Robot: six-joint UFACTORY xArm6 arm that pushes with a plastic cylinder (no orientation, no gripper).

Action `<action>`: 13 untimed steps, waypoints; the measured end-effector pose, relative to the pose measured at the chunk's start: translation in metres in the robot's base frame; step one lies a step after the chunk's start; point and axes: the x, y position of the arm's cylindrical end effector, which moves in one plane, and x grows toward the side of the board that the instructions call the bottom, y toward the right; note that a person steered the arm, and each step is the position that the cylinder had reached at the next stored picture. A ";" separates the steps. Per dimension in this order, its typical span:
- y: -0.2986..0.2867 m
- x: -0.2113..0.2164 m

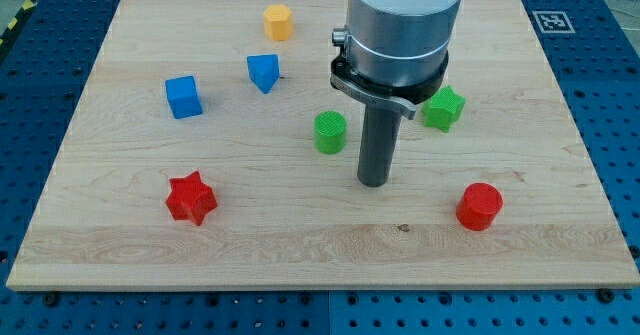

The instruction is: Place the arm below the green circle

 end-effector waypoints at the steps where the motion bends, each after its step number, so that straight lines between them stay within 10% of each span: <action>1: -0.002 0.000; 13: -0.034 -0.022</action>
